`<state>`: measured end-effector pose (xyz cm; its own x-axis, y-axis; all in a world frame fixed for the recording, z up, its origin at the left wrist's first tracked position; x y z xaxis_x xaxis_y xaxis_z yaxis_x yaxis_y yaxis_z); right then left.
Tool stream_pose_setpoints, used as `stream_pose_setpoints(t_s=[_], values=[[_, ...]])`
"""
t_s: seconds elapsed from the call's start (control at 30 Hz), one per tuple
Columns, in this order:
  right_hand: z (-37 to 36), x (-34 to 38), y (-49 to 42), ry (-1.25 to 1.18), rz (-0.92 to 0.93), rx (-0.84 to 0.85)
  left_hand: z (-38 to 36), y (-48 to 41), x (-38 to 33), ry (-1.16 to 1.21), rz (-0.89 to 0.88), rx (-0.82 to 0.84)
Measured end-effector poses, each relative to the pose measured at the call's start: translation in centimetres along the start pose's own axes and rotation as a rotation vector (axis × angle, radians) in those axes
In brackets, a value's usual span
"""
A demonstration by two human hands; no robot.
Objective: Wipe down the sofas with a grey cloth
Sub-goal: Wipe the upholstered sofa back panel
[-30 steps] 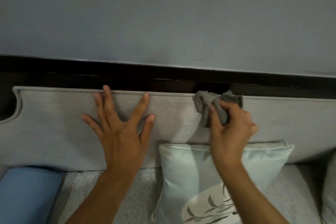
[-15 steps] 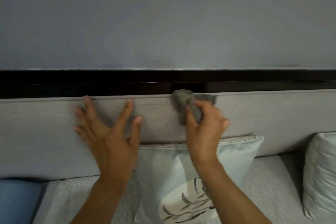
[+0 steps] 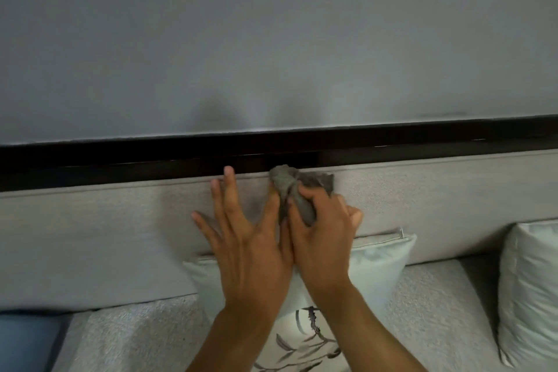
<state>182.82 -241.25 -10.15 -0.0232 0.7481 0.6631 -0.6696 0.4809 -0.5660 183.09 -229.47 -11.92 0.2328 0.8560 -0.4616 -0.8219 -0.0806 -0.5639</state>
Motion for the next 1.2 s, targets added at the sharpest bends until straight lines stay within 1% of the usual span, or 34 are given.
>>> stream_pose_setpoints(t_s=[0.03, 0.07, 0.1, 0.13, 0.17, 0.2, 0.23, 0.33, 0.4, 0.43, 0.47, 0.5, 0.6, 0.7, 0.77, 0.8, 0.87, 0.93, 0.97, 1.0, 1.07, 1.1, 1.13, 1.17, 1.2], values=[[0.7, -0.5, -0.7, 0.057, 0.063, 0.011, -0.3, 0.2, -0.4, 0.008, 0.000, 0.008], [1.7, -1.6, -1.7, 0.126, 0.098, -0.027, -0.5, 0.3, -0.8, 0.017, -0.001, 0.014], [3.2, -3.1, -2.8, 0.186, 0.069, -0.096, -0.6, 0.4, -1.2, 0.024, -0.015, 0.020], [4.9, -5.1, -4.2, 0.221, -0.032, -0.175, -0.8, 0.4, -1.9, 0.023, -0.052, 0.030], [6.5, -7.0, -5.4, 0.201, -0.159, -0.246, -1.0, 0.2, -2.5, 0.015, -0.096, 0.045], [7.4, -8.3, -6.0, 0.149, -0.257, -0.276, -1.4, 0.1, -3.2, 0.008, -0.126, 0.059], [7.5, -8.7, -6.1, 0.114, -0.293, -0.266, -1.7, -0.1, -3.7, 0.006, -0.132, 0.066], [5.4, -6.1, -3.7, 0.042, -0.169, -0.096, -2.2, 0.2, -4.8, 0.036, -0.064, 0.065], [5.4, -5.2, -2.8, 0.100, -0.076, 0.011, -2.4, 0.2, -5.1, 0.046, -0.024, 0.079], [6.0, -5.6, -3.3, 0.158, -0.051, 0.018, -2.5, 0.2, -5.1, 0.046, -0.011, 0.088], [6.9, -6.2, -4.1, 0.223, -0.060, -0.007, -2.4, 0.2, -5.1, 0.045, -0.005, 0.092], [7.9, -7.0, -4.9, 0.252, -0.112, -0.041, -2.4, 0.2, -4.9, 0.048, -0.006, 0.096], [8.8, -8.2, -5.7, 0.206, -0.238, -0.108, -2.4, 0.2, -5.0, 0.073, -0.002, 0.104], [7.1, -7.3, -3.7, 0.083, -0.224, -0.102, -2.6, 0.4, -5.5, 0.073, 0.010, 0.077], [7.5, -7.6, -3.8, 0.092, -0.166, -0.054, -3.0, 0.7, -6.2, 0.099, 0.035, 0.055], [8.3, -8.2, -4.7, 0.128, -0.148, -0.055, -3.2, 0.8, -6.5, 0.117, 0.056, 0.045], [10.6, -10.7, -7.4, 0.216, -0.232, -0.162, -3.6, 0.9, -7.4, 0.138, 0.091, 0.032], [12.7, -13.6, -9.7, 0.229, -0.351, -0.244, -4.2, 1.1, -8.5, 0.132, 0.113, 0.034], [12.9, -14.1, -10.0, 0.203, -0.342, -0.223, -4.5, 1.2, -9.3, 0.129, 0.120, 0.040], [12.4, -13.9, -9.8, 0.161, -0.287, -0.172, -4.9, 1.4, -10.0, 0.127, 0.128, 0.047], [11.1, -12.7, -8.1, 0.068, -0.122, -0.016, -5.9, 2.1, -12.2, 0.109, 0.133, 0.052], [10.9, -12.6, -7.4, 0.065, -0.041, 0.060, -6.4, 2.4, -13.6, 0.097, 0.128, 0.056], [11.2, -12.8, -7.4, 0.102, 0.039, 0.083, -7.0, 2.7, -15.0, 0.088, 0.125, 0.067], [11.9, -13.6, -8.5, 0.152, 0.070, 0.062, -7.6, 2.9, -16.2, 0.086, 0.132, 0.086], [13.1, -15.2, -10.2, 0.201, 0.029, 0.002, -8.2, 3.1, -17.6, 0.084, 0.147, 0.101]])
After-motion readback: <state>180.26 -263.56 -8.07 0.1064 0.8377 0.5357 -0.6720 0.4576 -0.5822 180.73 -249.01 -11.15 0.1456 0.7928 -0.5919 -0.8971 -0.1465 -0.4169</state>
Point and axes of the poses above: each hand's wrist, its own y-axis away from the middle knuckle, its own z-axis out of the back of the hand, x = y × z, the point moved 4 cm from there along -y, towards the middle knuckle, and after that the axes turned 11 degrees about -x, right-handed, at the moved point
